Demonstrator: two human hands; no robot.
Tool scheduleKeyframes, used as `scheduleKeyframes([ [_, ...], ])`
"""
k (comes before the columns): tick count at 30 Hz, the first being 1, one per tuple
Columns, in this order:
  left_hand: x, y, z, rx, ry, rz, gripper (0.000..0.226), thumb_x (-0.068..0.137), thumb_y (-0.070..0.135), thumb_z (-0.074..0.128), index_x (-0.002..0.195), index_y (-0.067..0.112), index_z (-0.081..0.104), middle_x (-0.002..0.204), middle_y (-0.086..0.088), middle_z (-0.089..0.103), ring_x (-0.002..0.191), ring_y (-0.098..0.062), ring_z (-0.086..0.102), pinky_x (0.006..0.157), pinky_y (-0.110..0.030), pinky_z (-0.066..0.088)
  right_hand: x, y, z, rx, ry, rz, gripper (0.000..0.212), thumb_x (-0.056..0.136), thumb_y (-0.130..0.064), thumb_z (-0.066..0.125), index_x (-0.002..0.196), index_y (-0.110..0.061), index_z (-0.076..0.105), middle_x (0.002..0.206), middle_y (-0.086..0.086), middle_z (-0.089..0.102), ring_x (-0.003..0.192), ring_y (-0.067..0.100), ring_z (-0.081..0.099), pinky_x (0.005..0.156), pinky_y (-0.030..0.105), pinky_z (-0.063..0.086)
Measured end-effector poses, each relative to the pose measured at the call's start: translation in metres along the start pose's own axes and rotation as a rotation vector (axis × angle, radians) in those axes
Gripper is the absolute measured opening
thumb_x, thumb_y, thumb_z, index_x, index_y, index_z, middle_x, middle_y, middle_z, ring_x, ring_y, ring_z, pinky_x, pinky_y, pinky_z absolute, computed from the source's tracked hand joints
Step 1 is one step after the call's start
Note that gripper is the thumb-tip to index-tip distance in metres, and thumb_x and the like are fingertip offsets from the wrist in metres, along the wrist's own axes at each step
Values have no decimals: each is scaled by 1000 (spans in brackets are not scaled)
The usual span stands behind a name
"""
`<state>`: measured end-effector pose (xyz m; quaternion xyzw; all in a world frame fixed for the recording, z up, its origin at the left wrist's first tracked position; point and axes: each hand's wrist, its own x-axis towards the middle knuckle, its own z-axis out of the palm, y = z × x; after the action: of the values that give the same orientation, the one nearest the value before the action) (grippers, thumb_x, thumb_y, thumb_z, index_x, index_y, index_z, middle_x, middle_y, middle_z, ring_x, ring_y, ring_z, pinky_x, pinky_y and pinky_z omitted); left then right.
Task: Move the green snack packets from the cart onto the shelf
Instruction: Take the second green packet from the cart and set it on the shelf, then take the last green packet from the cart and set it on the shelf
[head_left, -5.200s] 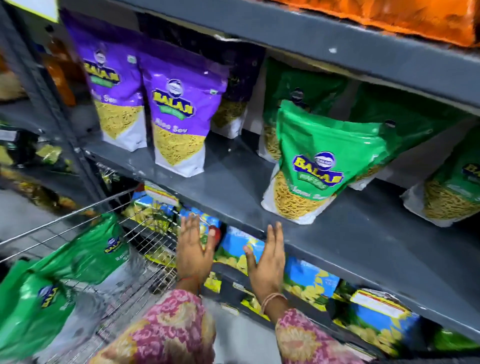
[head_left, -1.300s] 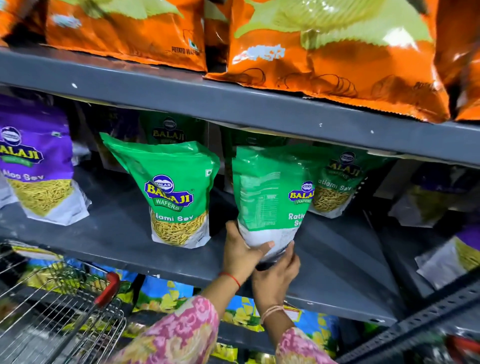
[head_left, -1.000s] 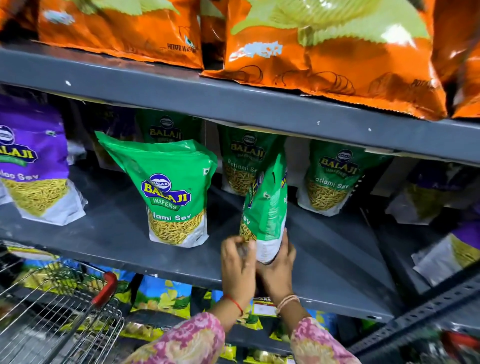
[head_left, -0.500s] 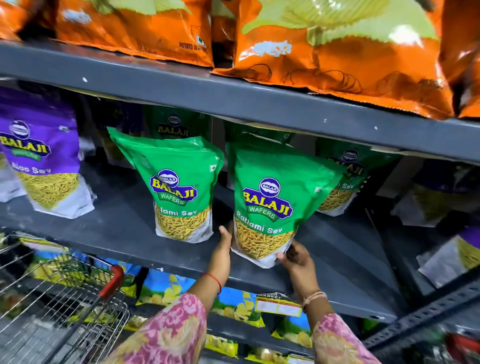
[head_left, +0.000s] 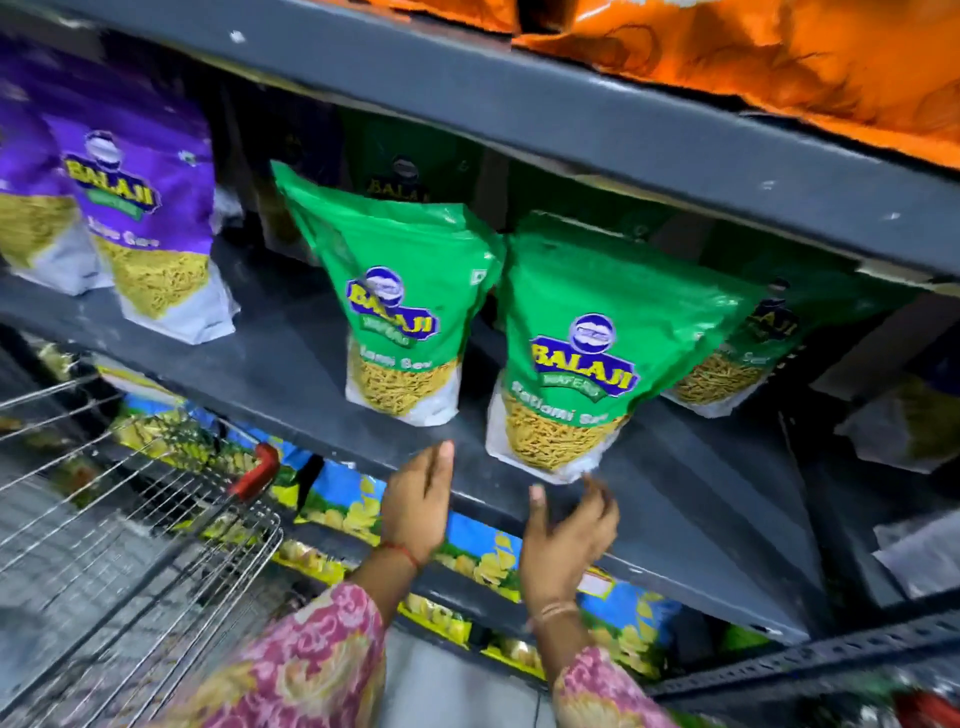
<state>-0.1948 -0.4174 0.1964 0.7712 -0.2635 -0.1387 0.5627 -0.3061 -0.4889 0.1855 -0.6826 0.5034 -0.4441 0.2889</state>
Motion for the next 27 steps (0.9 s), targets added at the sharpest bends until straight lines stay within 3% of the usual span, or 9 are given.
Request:
scheduleKeyframes([
  [2,-14,-25,-36,149,126,83,40,88,35,38,105,8,63,108,-16,68,103,-26,61,90,-32,43,-47,-16,18,-61,-181,-201,57,84,-49,43,112,-1,53,122,28,51,116,31,39,95,38,28],
  [4,-17,-57,-82,232,253,99,41,86,33,38,104,4,60,107,-21,66,104,-30,59,92,-33,37,-86,-32,47,-100,-404,-335,58,83,-56,37,113,-8,53,126,23,52,119,28,42,95,38,28],
  [8,-11,-119,-191,200,609,-256,44,83,31,41,107,-4,55,106,-31,61,103,-41,55,90,-41,36,-139,-88,123,-99,-690,-502,61,83,-60,34,117,-11,48,133,23,47,125,28,36,100,39,24],
  [11,-18,-163,-271,113,742,-522,39,88,24,48,116,-4,47,118,-31,53,113,-40,49,96,-40,37,-176,-132,180,-148,-810,-615,61,79,-57,43,115,-9,50,132,24,48,122,34,45,97,47,40],
  [14,-37,-200,-338,230,810,-737,49,85,23,56,121,-5,40,127,-32,45,121,-42,40,102,-45,32,-219,-165,224,-206,-973,-698,70,78,-65,35,114,-6,52,133,23,47,117,39,51,93,52,43],
  [18,-58,-234,-406,535,767,-826,62,83,25,55,132,-5,31,142,-31,29,135,-44,19,113,-46,14,-264,-178,249,-231,-1101,-709,83,77,-70,24,121,-5,49,138,25,42,120,40,48,96,55,40],
  [21,-60,-253,-448,566,840,-884,76,79,19,61,137,-6,19,149,-29,17,140,-40,8,115,-46,6,-282,-170,255,-296,-1215,-777,87,79,-70,12,123,-5,49,143,22,36,126,37,43,101,55,36],
  [24,-60,-269,-475,615,865,-933,72,75,17,64,133,-5,28,144,-30,27,136,-42,18,113,-49,13,-281,-169,269,-320,-1249,-760,96,71,-78,6,123,-9,49,146,16,33,127,32,43,104,51,35],
  [27,-61,-285,-491,678,799,-1002,51,77,16,64,122,-1,47,140,-25,39,135,-38,23,112,-49,14,-275,-168,282,-360,-1328,-789,102,64,-82,0,128,-14,43,151,10,24,131,26,37,109,50,30],
])
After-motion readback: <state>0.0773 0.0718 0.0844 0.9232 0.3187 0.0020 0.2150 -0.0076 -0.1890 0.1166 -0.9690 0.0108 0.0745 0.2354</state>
